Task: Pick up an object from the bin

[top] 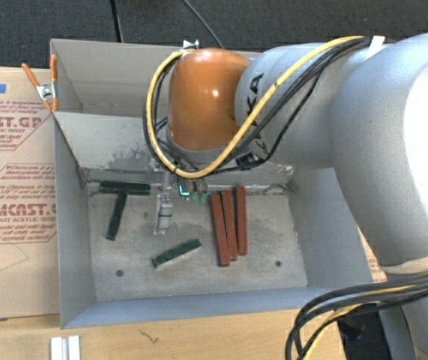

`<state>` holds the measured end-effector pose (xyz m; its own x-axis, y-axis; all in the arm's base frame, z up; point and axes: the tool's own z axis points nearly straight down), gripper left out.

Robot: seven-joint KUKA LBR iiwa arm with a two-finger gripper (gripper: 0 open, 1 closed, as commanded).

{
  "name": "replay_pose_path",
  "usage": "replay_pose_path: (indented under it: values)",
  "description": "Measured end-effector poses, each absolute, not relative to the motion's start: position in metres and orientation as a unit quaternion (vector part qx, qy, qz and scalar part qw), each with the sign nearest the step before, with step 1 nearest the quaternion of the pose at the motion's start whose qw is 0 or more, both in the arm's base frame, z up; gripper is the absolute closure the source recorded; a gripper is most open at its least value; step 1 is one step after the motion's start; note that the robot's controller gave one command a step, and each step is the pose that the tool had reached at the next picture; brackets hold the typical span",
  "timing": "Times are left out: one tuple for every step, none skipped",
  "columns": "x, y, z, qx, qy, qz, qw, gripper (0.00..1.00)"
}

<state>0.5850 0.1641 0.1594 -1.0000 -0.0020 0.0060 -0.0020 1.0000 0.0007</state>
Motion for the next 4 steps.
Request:
replay_pose_path:
  values:
    - [0.587, 0.163, 0.164, 0.000, -1.000, -0.001, -0.001, 0.00]
    - [0.517, 0.102, 0.112, -0.005, -1.000, -0.001, -0.001, 0.00]
    - [0.563, 0.143, 0.086, -0.061, -0.998, -0.001, 0.000, 1.00]
    - [0.563, 0.143, 0.086, -0.062, -0.998, -0.001, 0.000, 0.00]
